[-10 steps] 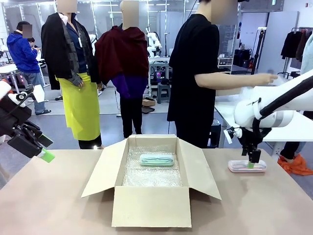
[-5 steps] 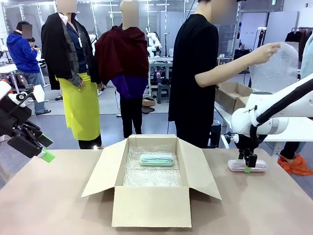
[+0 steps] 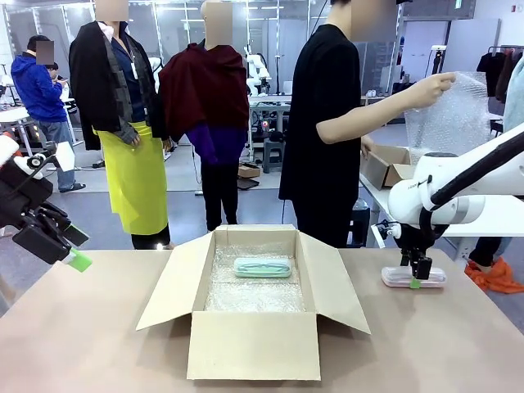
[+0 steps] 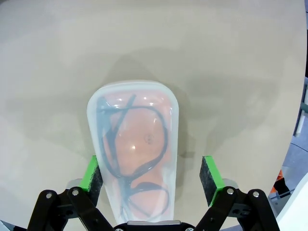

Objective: Pack the glasses set securely to prepare it for shipping.
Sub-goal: Put the Glasses case from the right side of the table into the Package Box.

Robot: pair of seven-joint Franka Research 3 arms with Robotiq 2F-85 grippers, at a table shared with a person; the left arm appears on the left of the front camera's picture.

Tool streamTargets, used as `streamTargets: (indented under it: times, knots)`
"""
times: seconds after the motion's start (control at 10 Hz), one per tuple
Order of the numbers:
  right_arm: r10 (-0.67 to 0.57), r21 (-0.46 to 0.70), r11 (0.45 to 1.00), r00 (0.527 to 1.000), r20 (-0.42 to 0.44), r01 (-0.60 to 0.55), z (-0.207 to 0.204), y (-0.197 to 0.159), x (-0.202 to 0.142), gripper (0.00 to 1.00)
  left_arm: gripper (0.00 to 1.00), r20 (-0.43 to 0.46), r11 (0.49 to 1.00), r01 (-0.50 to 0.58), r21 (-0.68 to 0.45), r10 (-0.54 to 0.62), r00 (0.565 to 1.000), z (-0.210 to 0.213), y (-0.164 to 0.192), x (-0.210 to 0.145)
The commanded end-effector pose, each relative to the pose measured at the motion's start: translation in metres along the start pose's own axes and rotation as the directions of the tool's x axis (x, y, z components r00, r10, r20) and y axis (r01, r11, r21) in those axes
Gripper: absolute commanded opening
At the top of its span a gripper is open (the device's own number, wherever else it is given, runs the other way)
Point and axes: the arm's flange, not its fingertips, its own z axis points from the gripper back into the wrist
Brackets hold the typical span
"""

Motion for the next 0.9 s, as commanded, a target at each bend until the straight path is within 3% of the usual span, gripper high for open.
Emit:
streamTargets:
  times: [0.0, 0.1, 0.2, 0.3, 0.5, 0.8]
  knots:
    - [0.029, 0.015, 0.999, 0.999, 0.022, -0.029, -0.001, 0.002, -0.003, 0.64, 1.00, 0.015, 1.000, 0.003, -0.022, -0.003, 1.000, 0.002, 0.000, -0.001]
    - [0.054, 0.003, 0.999, 0.998, 0.017, -0.054, -0.002, 0.004, -0.004, 0.44, 1.00, 0.015, 1.000, 0.003, -0.022, -0.003, 1.000, 0.002, 0.000, -0.001]
    - [0.056, 0.000, 0.998, 0.998, 0.015, -0.056, -0.002, 0.006, -0.005, 0.05, 1.00, 0.015, 1.000, 0.003, -0.022, -0.003, 1.000, 0.002, 0.000, -0.001]
    - [0.057, -0.002, 0.998, 0.998, 0.011, -0.057, -0.002, 0.007, -0.005, 0.00, 1.00, 0.015, 1.000, 0.003, -0.022, -0.003, 1.000, 0.002, 0.000, -0.001]
    - [0.054, -0.014, 0.998, 0.998, 0.012, -0.054, 0.007, 0.012, -0.005, 0.00, 1.00, 0.015, 1.000, 0.003, -0.022, -0.003, 1.000, 0.002, 0.000, -0.001]
    - [-0.083, -0.028, 0.996, 0.995, -0.055, 0.082, 0.058, 0.016, 0.009, 0.00, 1.00, 0.015, 1.000, 0.003, -0.022, -0.003, 1.000, 0.002, 0.000, -0.001]
